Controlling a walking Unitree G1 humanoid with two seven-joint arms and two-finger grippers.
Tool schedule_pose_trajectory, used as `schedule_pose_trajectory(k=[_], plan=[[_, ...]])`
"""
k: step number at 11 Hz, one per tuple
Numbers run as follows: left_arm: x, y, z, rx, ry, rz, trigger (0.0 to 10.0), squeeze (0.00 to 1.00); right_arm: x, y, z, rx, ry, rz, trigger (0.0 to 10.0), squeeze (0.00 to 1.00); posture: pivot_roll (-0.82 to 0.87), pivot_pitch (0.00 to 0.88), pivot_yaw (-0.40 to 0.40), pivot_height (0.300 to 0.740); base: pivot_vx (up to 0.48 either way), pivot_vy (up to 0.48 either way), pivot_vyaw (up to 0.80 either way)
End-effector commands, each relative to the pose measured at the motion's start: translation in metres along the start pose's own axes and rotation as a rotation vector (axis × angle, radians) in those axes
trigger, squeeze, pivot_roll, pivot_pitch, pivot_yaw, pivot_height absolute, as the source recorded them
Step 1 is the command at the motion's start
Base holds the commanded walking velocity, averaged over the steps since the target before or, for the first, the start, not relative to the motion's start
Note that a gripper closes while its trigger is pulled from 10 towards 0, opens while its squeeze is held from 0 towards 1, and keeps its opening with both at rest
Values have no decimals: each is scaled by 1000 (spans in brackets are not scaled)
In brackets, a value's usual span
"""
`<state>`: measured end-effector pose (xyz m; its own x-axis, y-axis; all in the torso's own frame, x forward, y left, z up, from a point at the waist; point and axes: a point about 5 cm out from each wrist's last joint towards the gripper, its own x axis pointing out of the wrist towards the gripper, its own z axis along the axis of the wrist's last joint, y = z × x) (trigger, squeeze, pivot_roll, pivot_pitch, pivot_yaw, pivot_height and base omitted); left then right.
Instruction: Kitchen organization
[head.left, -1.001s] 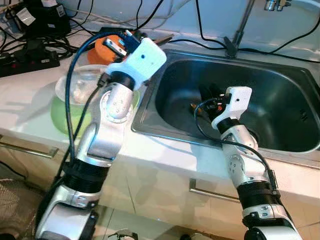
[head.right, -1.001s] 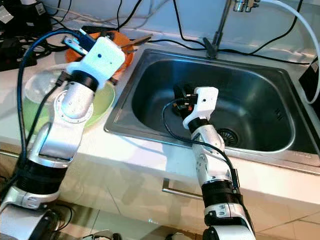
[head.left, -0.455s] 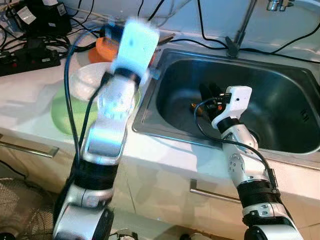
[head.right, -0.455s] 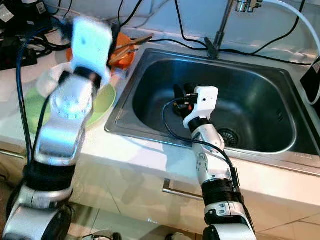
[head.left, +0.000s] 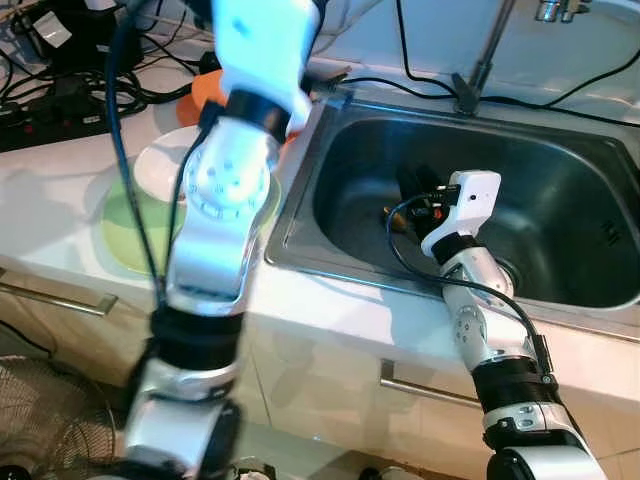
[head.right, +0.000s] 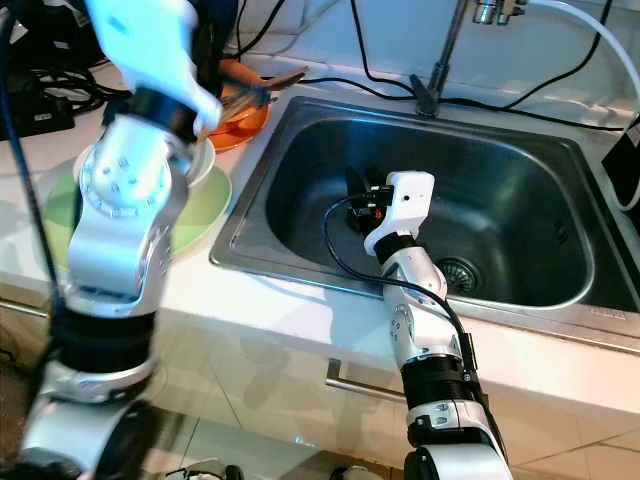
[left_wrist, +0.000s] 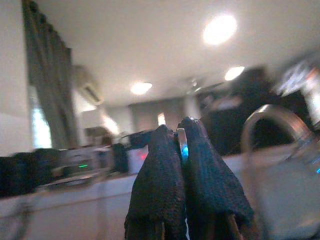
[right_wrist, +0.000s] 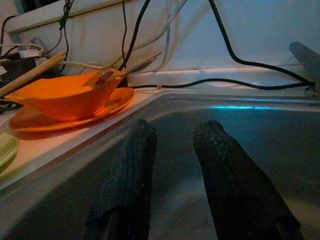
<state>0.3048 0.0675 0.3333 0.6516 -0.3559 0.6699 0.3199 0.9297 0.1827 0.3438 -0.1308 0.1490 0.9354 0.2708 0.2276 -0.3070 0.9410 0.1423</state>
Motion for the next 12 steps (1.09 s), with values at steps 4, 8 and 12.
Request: schedule_pose_trajectory(k=[4, 8, 12], plan=[[-20, -20, -46, -346, 120, -41, 10000, 0, -8, -19, -3, -52, 19, -36, 10000, 0, 80, 0, 2, 740, 0, 0, 0], [-26, -13, -62, -448, 162, -19, 10000, 0, -4, -49, 25, -144, -37, -62, 10000, 1000, 71, 11, 16, 740, 0, 0, 0], [-29, -18, -70, -518, 198, -46, 10000, 0, -10, -20, 38, -193, -21, 348, 10000, 0, 63, 29, 36, 740, 0, 0, 0]])
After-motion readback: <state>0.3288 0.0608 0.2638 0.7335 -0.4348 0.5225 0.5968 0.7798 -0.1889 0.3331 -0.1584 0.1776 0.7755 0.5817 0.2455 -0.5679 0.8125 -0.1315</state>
